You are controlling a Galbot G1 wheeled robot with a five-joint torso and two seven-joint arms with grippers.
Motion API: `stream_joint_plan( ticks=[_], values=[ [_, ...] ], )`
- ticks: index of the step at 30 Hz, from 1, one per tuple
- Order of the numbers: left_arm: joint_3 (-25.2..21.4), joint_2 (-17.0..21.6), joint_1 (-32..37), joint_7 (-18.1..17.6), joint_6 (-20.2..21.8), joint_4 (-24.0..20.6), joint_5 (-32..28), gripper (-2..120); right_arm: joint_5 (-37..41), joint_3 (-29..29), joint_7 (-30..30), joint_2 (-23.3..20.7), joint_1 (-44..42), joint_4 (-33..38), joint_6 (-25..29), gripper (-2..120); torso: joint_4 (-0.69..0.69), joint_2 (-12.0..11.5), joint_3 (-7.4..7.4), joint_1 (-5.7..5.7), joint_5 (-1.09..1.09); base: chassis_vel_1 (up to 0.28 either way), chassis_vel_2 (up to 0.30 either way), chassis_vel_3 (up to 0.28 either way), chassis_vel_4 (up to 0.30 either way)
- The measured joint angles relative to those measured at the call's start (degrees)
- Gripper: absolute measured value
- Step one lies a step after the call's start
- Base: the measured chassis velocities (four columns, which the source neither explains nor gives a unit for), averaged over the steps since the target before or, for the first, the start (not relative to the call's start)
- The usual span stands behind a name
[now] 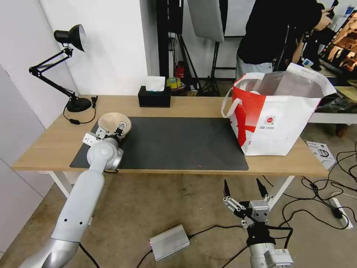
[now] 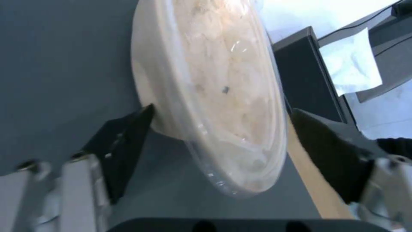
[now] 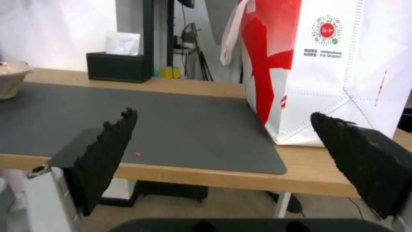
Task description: Pick up the trash from the table and place it into the takeout bag.
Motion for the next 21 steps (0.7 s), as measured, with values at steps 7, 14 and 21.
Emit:
stream_joint_plan(
  ticks=[7, 14, 21],
  values=[
    [-0.24, 0.08, 0.77, 0.18, -0.12, -0.51, 0.45, 55, 0.00, 0.00, 0.00, 0.00, 0.00, 0.00, 0.00, 100, 0.00, 0.00, 0.00, 0.00, -0.01, 0.000, 0.000, 0.000, 0.000],
    [-0.52, 0.48, 1.08, 0.18, -0.32, -1.14, 0.46, 29, 0.00, 0.00, 0.00, 0.00, 0.00, 0.00, 0.00, 100, 0.00, 0.00, 0.00, 0.00, 0.00, 0.000, 0.000, 0.000, 0.000],
    [-0.58, 0.63, 1.46, 0.17, -0.75, -1.61, 0.47, 6, 0.00, 0.00, 0.00, 0.00, 0.00, 0.00, 0.00, 100, 0.00, 0.00, 0.00, 0.00, 0.00, 0.000, 0.000, 0.000, 0.000]
  ],
)
